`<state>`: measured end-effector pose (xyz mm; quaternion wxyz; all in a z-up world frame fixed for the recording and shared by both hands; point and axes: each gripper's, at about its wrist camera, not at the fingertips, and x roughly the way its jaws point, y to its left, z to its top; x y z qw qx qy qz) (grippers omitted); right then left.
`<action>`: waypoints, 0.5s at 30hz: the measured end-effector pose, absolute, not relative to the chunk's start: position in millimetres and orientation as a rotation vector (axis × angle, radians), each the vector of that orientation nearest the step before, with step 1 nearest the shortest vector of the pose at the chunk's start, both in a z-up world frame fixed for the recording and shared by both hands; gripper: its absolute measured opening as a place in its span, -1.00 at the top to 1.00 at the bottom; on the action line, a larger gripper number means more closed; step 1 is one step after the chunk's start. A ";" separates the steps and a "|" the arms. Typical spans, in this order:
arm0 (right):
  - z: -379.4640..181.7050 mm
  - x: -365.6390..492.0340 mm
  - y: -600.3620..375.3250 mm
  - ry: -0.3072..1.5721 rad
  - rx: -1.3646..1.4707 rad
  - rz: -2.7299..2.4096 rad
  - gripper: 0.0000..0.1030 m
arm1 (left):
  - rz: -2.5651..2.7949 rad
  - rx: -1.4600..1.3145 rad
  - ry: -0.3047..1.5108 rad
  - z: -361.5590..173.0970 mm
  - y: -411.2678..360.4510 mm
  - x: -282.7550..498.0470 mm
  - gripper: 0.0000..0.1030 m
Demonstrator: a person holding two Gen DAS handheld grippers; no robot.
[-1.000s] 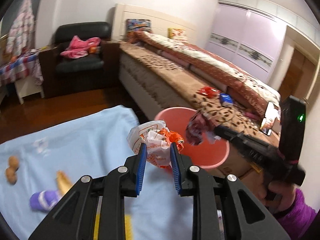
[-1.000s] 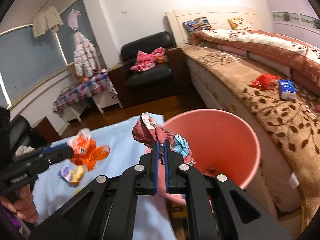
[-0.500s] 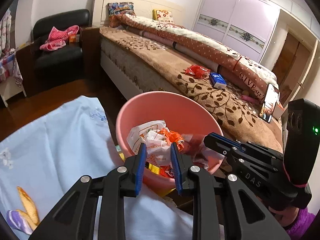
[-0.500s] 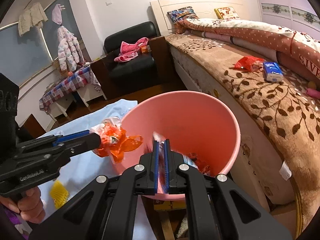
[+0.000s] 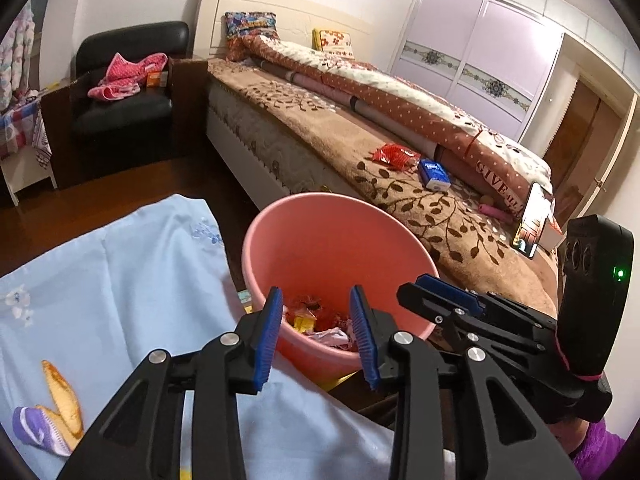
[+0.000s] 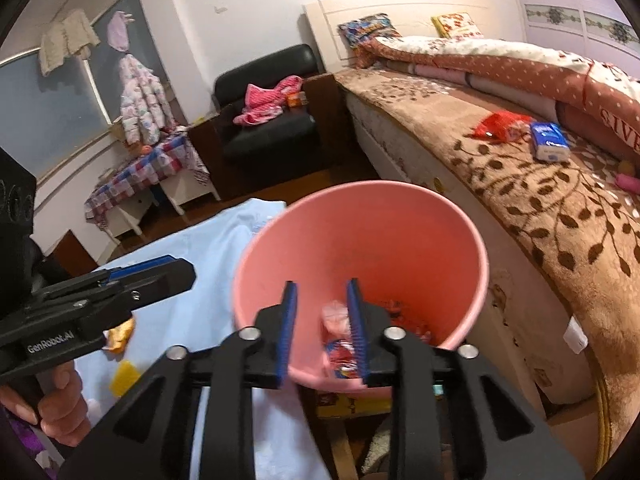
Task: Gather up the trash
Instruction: 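Carry both wrappers over the pink bucket and open both grippers, then move both grippers back over the table toward the purple item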
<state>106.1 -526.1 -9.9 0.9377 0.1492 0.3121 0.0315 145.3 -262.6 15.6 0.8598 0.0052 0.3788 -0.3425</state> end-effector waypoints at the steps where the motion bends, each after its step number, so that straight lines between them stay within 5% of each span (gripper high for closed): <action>1: -7.6 105.0 -522.4 0.634 0.298 0.073 0.44 | -0.716 0.010 0.789 17.9 -259.9 143.3 0.34; 15: 25.0 68.6 -449.0 0.594 0.202 0.210 0.44 | -0.522 -0.037 0.697 44.1 -150.3 102.2 0.34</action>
